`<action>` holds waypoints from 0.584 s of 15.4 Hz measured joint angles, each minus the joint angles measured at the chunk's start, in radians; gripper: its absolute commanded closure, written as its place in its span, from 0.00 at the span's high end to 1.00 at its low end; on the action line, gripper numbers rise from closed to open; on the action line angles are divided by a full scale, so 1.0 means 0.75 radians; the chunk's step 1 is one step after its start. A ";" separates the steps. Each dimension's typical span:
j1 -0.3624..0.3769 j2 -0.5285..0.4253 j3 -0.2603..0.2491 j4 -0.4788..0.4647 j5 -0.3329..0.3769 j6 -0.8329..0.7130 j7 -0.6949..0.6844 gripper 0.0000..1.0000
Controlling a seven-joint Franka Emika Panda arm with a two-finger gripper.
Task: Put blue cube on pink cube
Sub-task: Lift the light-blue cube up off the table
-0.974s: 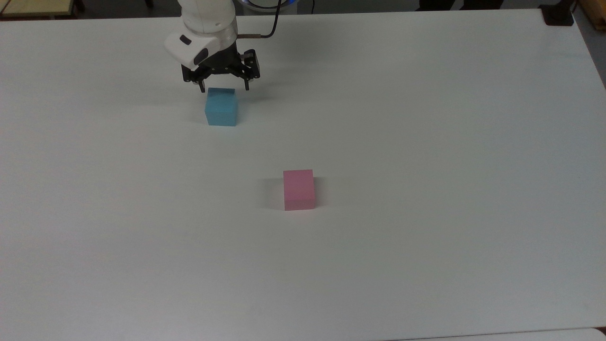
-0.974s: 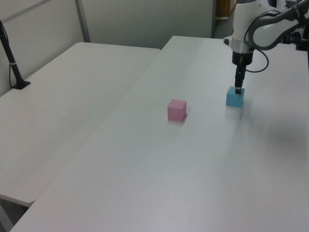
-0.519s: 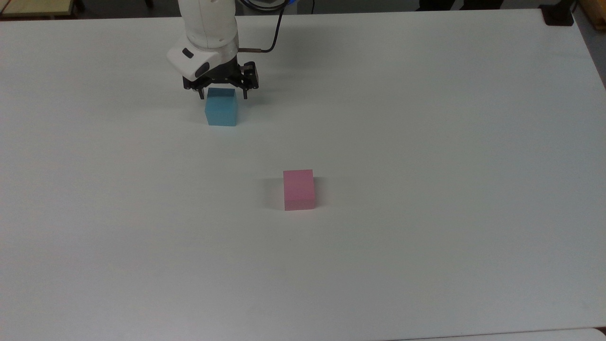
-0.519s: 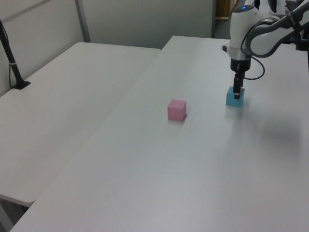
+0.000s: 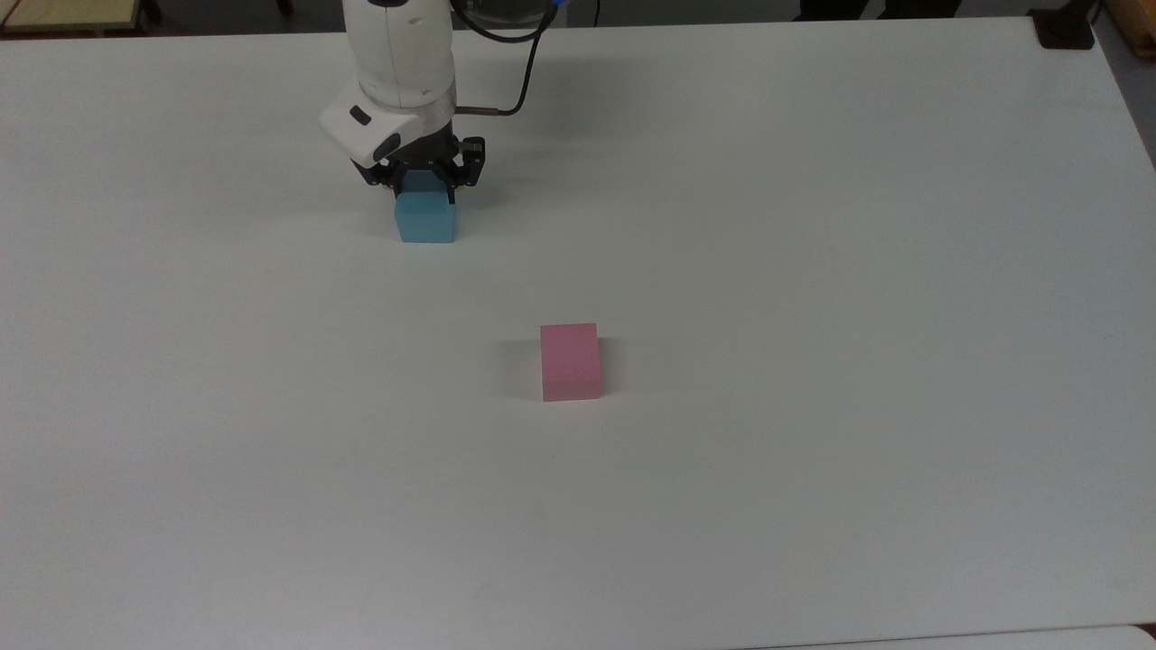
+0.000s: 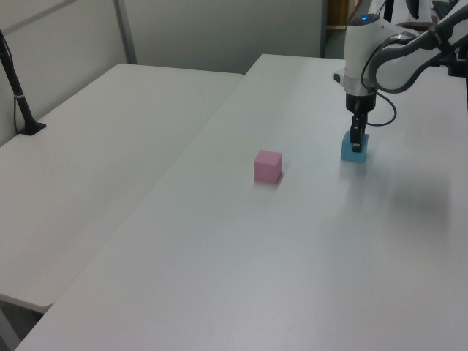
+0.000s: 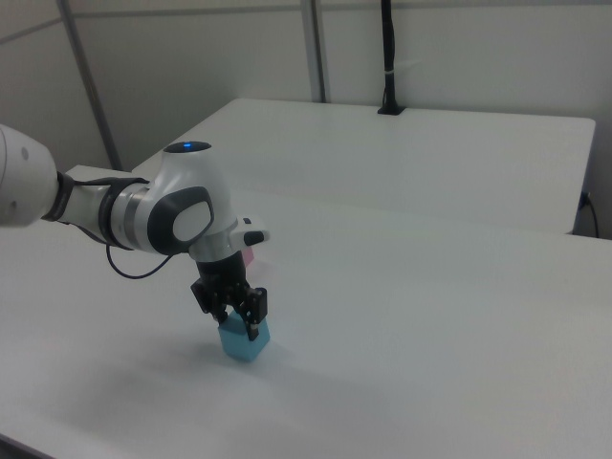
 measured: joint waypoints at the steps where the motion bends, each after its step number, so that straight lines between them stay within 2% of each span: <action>1: 0.000 0.000 0.000 0.009 0.000 0.000 0.003 0.52; 5: -0.001 -0.001 0.000 0.096 0.000 -0.057 0.021 0.52; 9: -0.001 -0.007 0.000 0.325 0.025 -0.295 0.026 0.52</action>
